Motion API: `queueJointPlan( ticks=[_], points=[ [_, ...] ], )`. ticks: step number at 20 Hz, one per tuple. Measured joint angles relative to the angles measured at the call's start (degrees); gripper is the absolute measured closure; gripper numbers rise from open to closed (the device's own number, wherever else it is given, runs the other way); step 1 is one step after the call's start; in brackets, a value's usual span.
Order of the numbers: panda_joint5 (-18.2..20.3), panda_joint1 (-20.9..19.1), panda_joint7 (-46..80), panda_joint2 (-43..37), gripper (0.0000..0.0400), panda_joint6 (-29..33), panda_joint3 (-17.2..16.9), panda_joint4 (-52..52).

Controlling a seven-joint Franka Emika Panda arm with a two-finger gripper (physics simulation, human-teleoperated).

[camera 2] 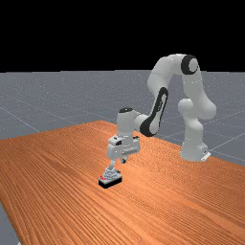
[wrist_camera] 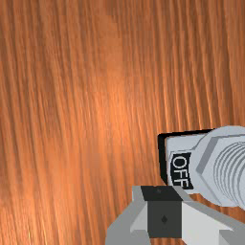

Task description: Turn on the trigger

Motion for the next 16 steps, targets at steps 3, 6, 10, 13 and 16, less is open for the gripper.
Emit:
queueJointPlan(
  ticks=[3, 6, 10, 13, 16],
  points=[
    [-1.0, 1.0, 2.3, 0.8, 0.04, -0.5, -0.9, 1.4],
    [1.9, -1.0, -1.4, 1.8, 0.04, -1.7, 1.2, 3.2],
    [3.8, -2.2, -3.0, 3.4, 0.04, -3.3, 2.5, 6.2],
    [3.1, -1.7, -1.9, 4.5, 0.04, -4.9, 2.0, 9.3],
    [1.7, 0.0, 1.8, 4.9, 0.04, -5.9, 0.7, 12.5]
  ],
)
